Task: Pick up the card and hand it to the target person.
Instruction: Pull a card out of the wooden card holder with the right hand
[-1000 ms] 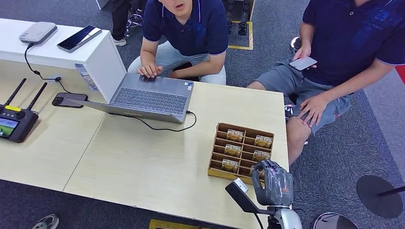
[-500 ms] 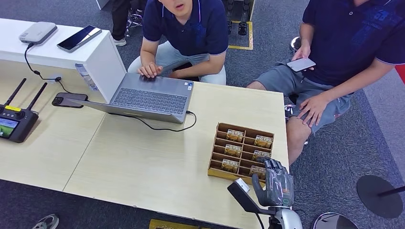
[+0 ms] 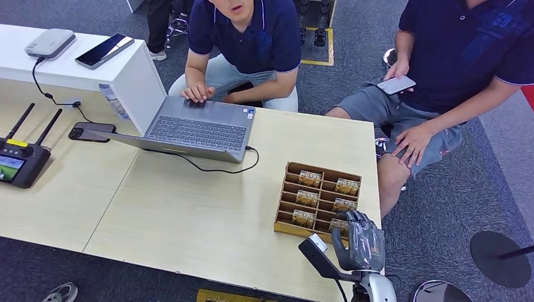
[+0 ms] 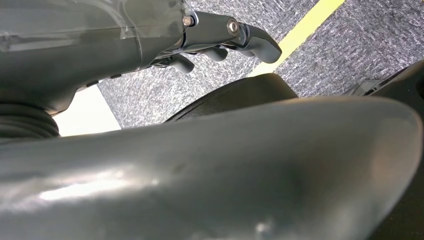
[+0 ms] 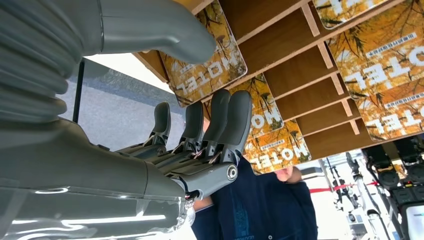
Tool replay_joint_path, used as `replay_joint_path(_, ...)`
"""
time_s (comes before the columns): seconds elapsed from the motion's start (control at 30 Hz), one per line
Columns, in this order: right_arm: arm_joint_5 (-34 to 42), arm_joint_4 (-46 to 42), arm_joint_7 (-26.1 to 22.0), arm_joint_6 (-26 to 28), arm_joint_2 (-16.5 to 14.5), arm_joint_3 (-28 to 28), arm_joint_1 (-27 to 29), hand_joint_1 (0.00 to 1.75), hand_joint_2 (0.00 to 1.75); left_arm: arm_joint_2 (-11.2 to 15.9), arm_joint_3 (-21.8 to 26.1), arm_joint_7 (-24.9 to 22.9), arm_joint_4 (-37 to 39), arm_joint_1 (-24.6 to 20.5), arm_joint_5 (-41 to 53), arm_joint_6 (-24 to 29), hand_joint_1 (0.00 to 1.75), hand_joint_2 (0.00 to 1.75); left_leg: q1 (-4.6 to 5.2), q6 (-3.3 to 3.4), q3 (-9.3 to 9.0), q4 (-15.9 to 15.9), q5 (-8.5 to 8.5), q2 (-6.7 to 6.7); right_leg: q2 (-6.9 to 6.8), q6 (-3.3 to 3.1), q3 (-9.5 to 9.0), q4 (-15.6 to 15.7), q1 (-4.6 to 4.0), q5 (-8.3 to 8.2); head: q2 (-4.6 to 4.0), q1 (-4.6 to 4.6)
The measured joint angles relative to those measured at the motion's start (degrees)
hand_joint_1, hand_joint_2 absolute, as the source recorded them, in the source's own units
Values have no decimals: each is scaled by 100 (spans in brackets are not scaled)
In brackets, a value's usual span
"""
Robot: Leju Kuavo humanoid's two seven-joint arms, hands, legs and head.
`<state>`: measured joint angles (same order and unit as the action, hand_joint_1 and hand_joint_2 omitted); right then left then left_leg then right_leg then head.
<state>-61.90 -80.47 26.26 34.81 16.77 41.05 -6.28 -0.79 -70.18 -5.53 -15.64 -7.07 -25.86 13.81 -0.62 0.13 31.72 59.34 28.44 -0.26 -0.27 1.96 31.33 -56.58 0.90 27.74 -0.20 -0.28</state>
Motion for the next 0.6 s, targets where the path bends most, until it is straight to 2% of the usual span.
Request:
replay_joint_path(0.4,-18,185,-6,-21,-13,2,-16,99,175,0,-2,-11,0,0,1,-15,0,0,0,0,0,0,0,0,0,0,0,0,0,0,0,0)
replay_joint_path(0.6,-91,267,50,-64,-23,2,-24,119,175,0,-2,-11,0,0,0,-15,0,0,0,0,0,0,0,0,0,0,0,0,0,0,0,0)
